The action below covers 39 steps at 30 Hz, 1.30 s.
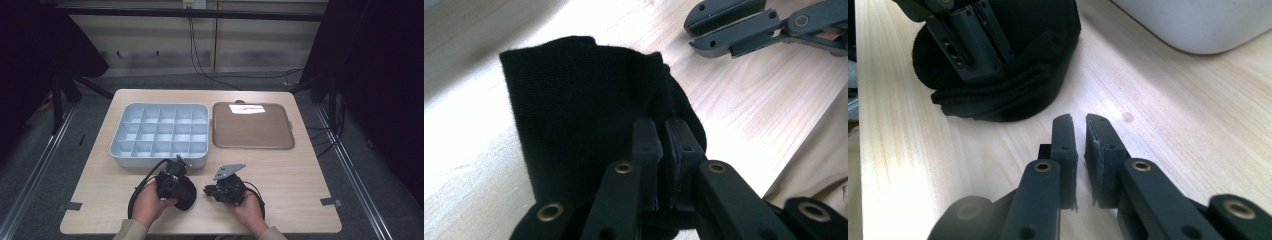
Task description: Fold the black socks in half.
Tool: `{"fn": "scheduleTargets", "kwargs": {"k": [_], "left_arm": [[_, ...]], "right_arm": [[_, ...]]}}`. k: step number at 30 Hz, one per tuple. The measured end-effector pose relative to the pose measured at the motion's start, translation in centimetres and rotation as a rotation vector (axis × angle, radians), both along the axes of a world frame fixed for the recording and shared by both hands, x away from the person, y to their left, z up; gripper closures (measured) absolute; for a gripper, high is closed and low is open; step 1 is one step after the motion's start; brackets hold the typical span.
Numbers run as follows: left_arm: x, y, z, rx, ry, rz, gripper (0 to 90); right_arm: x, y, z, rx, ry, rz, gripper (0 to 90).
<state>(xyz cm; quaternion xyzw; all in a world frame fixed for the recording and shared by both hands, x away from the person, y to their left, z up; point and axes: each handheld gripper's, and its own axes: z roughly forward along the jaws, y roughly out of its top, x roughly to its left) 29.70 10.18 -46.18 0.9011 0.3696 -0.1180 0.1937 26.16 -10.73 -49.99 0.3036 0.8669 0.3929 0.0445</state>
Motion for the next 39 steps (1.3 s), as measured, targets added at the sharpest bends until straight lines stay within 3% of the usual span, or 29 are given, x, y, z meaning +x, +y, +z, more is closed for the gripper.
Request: {"fn": "scheduleTargets", "kwargs": {"k": [10, 18, 24, 39], "left_arm": [[-0.2, -0.1, 0.1, 0.008, -0.013, -0.005, 83.9], [-0.1, 0.2, 0.4, -0.015, 0.018, 0.011, 80.2], [-0.3, 0.1, 0.8, -0.001, 0.004, 0.003, 78.7], [-0.1, 0.9, 2.6, -0.031, -0.021, 0.03, 72.1]], "right_arm": [[0.0, -0.2, -0.1, -0.003, 0.004, 0.002, 81.7], [0.0, -0.3, -0.1, -0.003, 0.01, -0.006, 81.3], [0.0, 0.0, -0.2, -0.006, 0.004, -0.002, 79.2], [-0.2, 0.2, -0.3, 0.01, 0.001, 0.009, 78.9]]}}
